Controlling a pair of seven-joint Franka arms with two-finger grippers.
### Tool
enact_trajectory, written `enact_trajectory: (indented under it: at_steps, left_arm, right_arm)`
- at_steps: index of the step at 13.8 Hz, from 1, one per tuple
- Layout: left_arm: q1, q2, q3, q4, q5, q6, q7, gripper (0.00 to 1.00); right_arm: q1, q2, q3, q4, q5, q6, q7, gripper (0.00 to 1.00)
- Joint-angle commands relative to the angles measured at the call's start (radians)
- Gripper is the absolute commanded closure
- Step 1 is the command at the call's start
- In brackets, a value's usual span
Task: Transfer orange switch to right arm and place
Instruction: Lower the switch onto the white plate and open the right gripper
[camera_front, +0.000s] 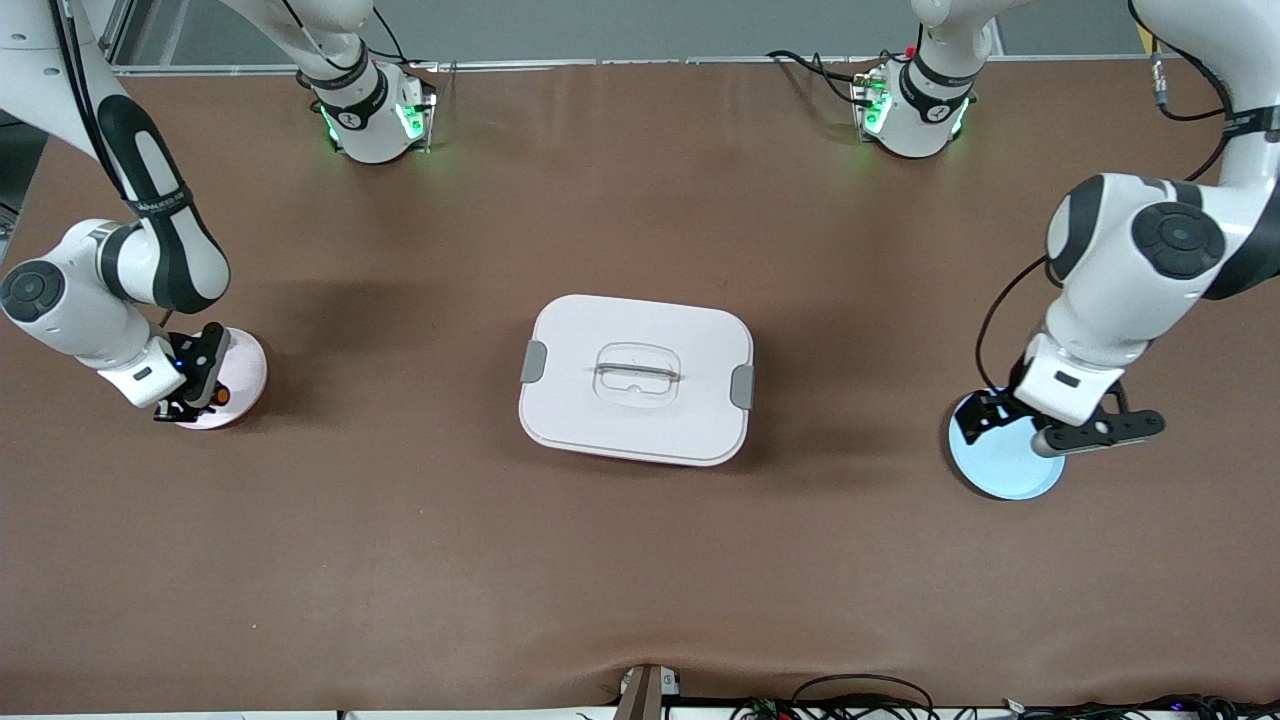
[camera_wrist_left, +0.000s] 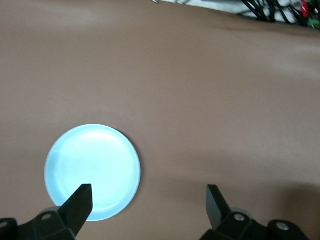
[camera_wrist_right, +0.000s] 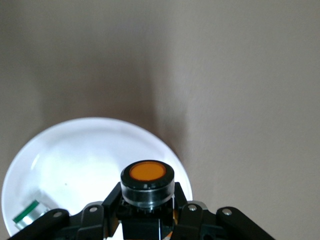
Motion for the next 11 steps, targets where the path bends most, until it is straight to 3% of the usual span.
enact_trajectory:
  at_steps: [1, 6, 11]
  left_arm:
    - [0.052, -0.073, -0.013, -0.025, -0.079, -0.006, 0.014, 0.0]
    - [0.126, -0.112, -0.012, 0.012, -0.116, -0.101, 0.236, 0.0]
    - [0.152, -0.12, -0.007, 0.165, -0.155, -0.289, 0.336, 0.0]
  right_arm:
    - [-0.037, 0.0, 0.01, -0.042, -0.044, 0.07, -0.005, 1.0]
    - [-0.037, 0.0, -0.01, -0.053, -0.077, 0.09, -0.003, 1.0]
    - [-0.046, 0.041, -0.011, -0.054, -0.077, 0.128, -0.003, 1.0]
